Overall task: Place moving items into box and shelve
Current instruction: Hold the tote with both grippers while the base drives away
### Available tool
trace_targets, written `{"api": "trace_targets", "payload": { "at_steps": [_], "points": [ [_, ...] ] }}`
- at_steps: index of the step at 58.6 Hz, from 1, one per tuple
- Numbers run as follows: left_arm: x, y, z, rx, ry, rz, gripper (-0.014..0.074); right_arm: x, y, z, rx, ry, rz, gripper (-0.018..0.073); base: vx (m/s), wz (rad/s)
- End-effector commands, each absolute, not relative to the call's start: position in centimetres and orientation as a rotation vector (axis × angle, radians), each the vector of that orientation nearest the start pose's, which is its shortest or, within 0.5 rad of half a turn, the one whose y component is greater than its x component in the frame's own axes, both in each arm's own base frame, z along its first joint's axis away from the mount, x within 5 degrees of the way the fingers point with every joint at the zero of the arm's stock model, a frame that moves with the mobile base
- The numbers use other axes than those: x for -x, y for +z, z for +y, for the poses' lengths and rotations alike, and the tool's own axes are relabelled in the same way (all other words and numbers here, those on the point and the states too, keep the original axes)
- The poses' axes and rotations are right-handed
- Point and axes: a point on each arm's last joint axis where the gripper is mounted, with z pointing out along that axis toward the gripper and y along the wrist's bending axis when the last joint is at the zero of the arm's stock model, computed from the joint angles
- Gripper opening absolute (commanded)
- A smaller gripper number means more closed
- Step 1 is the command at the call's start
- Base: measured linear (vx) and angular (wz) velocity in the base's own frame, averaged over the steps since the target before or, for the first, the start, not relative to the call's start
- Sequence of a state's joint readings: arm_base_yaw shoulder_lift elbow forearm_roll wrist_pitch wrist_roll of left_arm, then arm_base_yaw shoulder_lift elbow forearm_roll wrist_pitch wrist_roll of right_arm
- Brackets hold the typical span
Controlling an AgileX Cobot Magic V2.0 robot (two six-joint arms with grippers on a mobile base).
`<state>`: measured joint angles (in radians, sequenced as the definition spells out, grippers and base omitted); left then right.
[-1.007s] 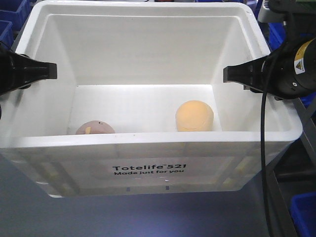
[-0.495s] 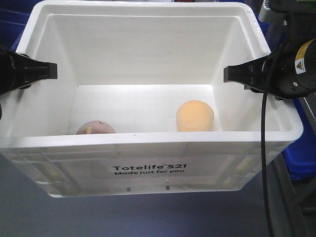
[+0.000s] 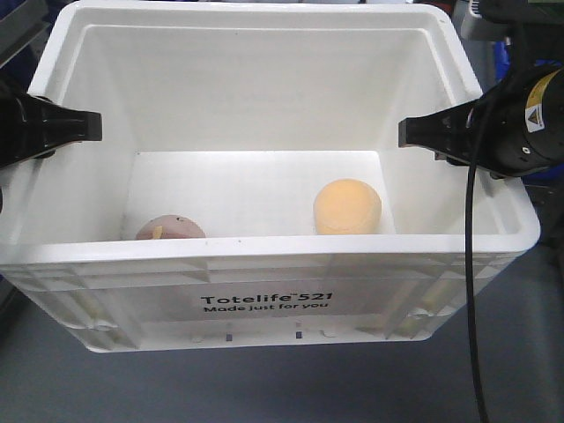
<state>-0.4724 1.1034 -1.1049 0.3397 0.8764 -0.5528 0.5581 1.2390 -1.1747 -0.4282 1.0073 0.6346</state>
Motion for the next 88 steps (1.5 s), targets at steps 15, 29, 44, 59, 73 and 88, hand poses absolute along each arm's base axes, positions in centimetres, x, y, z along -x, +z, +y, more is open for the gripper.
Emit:
{"api": "trace_targets", "payload": {
  "at_steps": [15, 29, 44, 59, 73, 88],
  "points": [
    [-20.3, 40.51, -7.49, -0.086, -0.11, 2.117, 0.0147, -22.6, 39.08, 9.4, 0.081, -0.051, 2.241, 0.006, 0.15, 0.51],
    [-20.3, 40.51, -7.49, -0.086, -0.11, 2.117, 0.0147, -22.6, 39.08, 9.4, 0.081, -0.051, 2.241, 0.006, 0.14, 0.51],
    [-20.3, 40.51, -7.49, -0.086, -0.11, 2.117, 0.0147, -22.6, 39.08, 9.4, 0.081, -0.051, 2.241, 0.006, 0.13, 0.51],
    [-20.3, 40.51, -7.49, -0.086, -0.11, 2.117, 0.0147, -22.6, 39.08, 9.4, 0.081, -0.051, 2.241, 0.006, 0.12, 0.49],
    [-20.3, 40.51, -7.49, -0.086, -0.11, 2.117, 0.0147, -22.6, 39.08, 9.4, 0.081, -0.051, 2.241, 0.006, 0.12, 0.55],
    [-20.3, 40.51, -7.49, -0.086, -0.11, 2.117, 0.0147, -22.6, 39.08, 9.4, 0.081, -0.051, 2.241, 0.006, 0.11, 0.62]
  ]
}}
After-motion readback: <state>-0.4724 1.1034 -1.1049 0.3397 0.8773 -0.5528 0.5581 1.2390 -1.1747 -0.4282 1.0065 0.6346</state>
